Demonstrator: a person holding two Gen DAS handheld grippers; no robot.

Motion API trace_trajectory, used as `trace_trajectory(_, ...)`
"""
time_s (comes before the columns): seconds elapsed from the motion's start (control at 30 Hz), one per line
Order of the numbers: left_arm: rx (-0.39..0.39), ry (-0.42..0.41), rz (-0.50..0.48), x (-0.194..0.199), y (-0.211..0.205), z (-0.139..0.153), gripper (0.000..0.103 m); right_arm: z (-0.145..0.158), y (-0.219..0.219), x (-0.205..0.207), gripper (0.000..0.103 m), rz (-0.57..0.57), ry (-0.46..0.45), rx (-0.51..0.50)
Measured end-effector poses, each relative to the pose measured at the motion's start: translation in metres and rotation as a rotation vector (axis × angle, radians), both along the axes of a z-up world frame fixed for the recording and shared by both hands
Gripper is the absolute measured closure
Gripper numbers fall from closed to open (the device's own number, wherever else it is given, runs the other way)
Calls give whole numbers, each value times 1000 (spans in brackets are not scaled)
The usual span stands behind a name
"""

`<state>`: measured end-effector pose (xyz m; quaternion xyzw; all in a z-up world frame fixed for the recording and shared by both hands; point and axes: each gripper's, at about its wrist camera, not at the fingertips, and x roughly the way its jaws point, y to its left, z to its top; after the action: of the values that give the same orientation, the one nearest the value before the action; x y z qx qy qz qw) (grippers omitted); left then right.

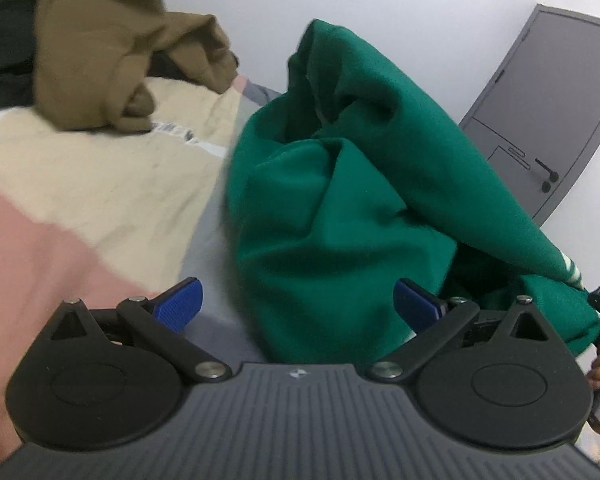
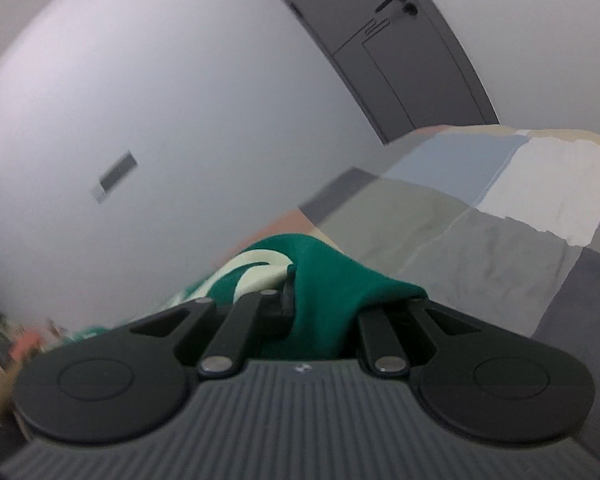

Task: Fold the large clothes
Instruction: 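Grasp the sweatshirt fabric with the left gripper while the right gripper holds it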

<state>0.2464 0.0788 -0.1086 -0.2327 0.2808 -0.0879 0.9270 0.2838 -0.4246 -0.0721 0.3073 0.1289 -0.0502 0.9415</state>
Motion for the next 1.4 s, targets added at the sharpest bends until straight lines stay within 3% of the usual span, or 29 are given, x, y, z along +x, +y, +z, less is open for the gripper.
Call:
trace_trajectory(0.07,6,1,-5,17,-8,-6,2,-5,5,9,91,11,12,-69)
trace_trajectory(0.13,-10,0,-22,28,-13,-12,14,-5,11,11,91,24,25,-132)
trace_trajectory(0.2,-2,18,-17,35,-18,-15,38,-9,7,7,90,39,31,-184)
trace_trajectory(0.3,52,-42,-27,26,-22,-7,61,-9,13,9,89,46,34,-248)
trace_trajectory(0.43,62,-124,-45,-4,-21,20,82,-5,18,2,89,32,18,-271)
trace_trajectory(0.47,47,-155,-62,-15,-20,29,98,-4,18,0,89,29,14,-265)
trace_trajectory(0.7,-50,-267,-204,-87,-25,81,100,18,26,-29,91,51,-61,-307)
trace_trajectory(1.0,-120,-355,-376,-154,-53,114,101,46,28,-70,91,86,-116,-303)
trace_trajectory(1.13,-154,-330,-455,-173,-65,109,101,52,23,-83,91,79,-115,-261)
trace_trajectory(1.2,-122,-315,-483,-179,-74,103,101,49,22,-82,91,72,-96,-253)
trace_trajectory(1.3,-110,-206,-513,-172,-88,84,101,41,24,-78,90,61,-39,-273)
trace_trajectory(1.4,-65,-175,-499,-165,-95,76,100,33,27,-74,89,63,55,-277)
